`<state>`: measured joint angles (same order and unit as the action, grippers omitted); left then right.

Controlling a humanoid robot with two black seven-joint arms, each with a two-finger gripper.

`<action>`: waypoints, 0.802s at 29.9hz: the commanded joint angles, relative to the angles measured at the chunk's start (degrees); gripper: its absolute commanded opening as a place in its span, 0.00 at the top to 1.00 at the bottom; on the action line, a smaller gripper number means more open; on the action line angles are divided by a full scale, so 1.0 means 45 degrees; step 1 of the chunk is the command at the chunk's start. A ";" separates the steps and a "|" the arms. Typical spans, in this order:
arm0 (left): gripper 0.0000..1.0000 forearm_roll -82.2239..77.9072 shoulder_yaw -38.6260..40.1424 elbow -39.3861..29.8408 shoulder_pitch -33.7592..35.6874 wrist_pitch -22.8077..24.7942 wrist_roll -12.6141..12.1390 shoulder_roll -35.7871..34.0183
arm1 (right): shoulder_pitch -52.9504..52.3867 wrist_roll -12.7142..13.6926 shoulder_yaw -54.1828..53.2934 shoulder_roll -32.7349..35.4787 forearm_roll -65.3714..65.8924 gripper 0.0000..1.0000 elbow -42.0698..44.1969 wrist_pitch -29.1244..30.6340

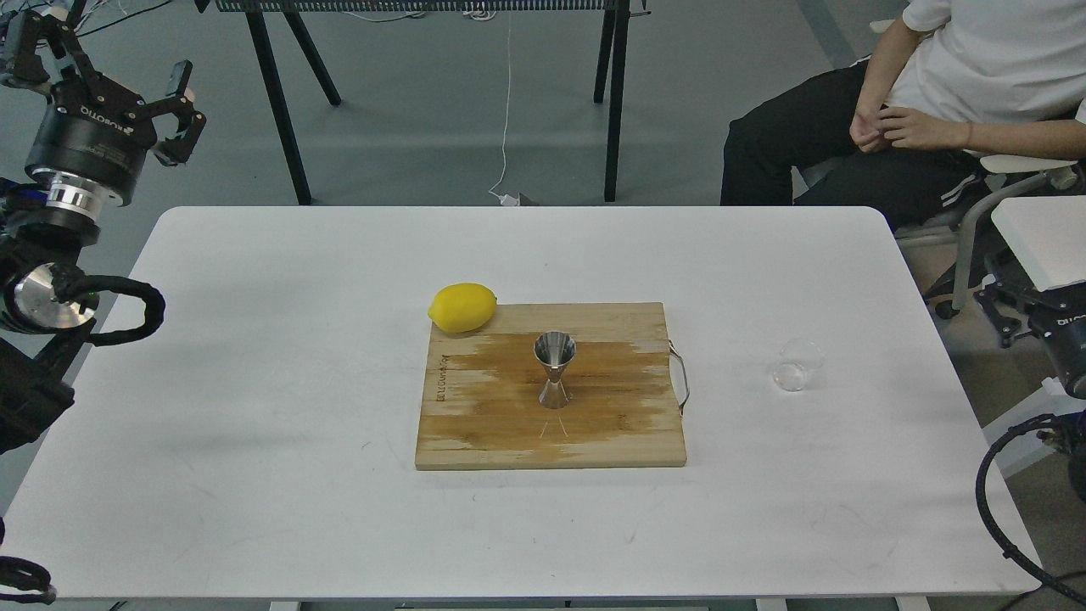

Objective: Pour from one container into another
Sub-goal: 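Reach the right gripper to the small clear glass and grasp it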

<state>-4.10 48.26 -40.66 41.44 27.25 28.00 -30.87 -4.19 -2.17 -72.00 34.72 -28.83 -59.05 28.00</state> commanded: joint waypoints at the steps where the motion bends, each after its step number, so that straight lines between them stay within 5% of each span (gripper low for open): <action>1: 0.00 0.0208 -0.0001 -0.0006 -0.0030 -0.0039 0.0000 0.0180 | 0.1242 0.0033 0.0120 -0.0116 -0.1110 0.00 -0.0765 0.0000; 6: 0.00 0.0208 -0.0001 -0.0006 -0.0030 -0.0098 0.0000 0.0122 | 0.1401 0.0149 0.0744 -0.0662 -0.1113 0.00 -0.0804 0.0000; 19: 0.00 0.0208 -0.0001 -0.0006 -0.0108 -0.0098 0.0000 0.0121 | 0.0484 0.0521 0.2053 -0.1660 -0.0488 0.00 -0.0843 -0.2822; 24: 0.00 0.0227 -0.0001 -0.0006 -0.0166 -0.0137 0.0000 0.0180 | -0.0044 0.1554 0.2329 -0.2184 -0.0643 0.00 -0.0706 -0.3642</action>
<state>-3.14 48.26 -40.69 40.73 26.76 28.00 -30.26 -3.50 2.33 -61.57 26.93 -31.38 -62.45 13.83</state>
